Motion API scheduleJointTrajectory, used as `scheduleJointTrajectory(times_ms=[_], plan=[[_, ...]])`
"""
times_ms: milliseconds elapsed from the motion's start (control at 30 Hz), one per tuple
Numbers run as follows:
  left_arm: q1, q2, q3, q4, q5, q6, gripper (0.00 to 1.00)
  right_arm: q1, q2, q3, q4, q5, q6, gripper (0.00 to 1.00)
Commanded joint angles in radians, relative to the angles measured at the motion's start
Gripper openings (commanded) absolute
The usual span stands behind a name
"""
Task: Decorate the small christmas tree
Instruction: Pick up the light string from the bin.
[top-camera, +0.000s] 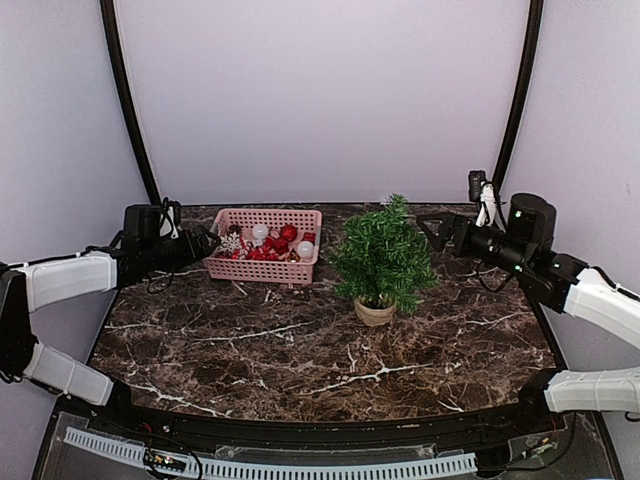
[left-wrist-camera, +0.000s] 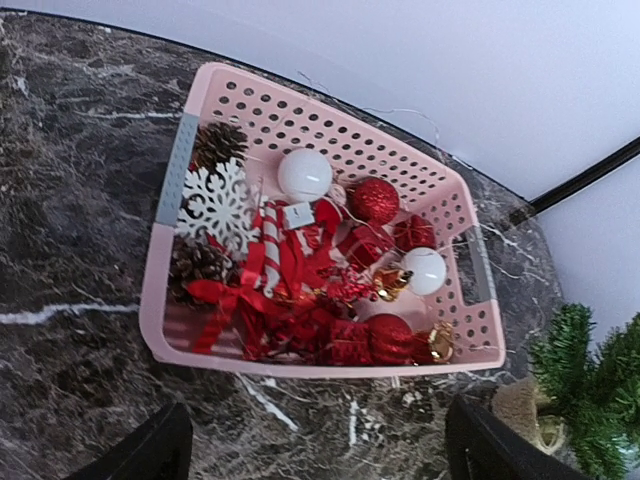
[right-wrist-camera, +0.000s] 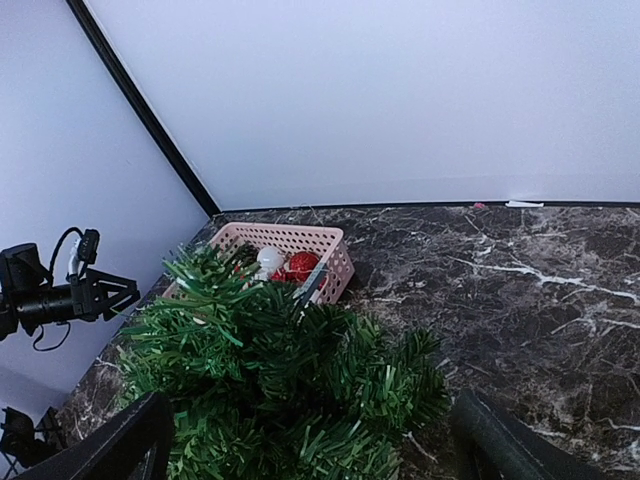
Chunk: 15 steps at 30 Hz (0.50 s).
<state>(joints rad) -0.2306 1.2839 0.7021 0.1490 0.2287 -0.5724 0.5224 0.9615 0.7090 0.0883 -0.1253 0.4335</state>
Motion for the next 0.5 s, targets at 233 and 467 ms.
scheduleJointTrajectory(times_ms=[233,467], plan=[[-0.003,0.231,0.228,-0.051,-0.046,0.262,0.70,0.008,-0.102,0.014,0.021,0.097,-0.047,0.99],[-0.004,0.334,0.291,-0.052,-0.013,0.308,0.56,0.008,-0.107,0.021,0.001,0.110,-0.057,0.99]])
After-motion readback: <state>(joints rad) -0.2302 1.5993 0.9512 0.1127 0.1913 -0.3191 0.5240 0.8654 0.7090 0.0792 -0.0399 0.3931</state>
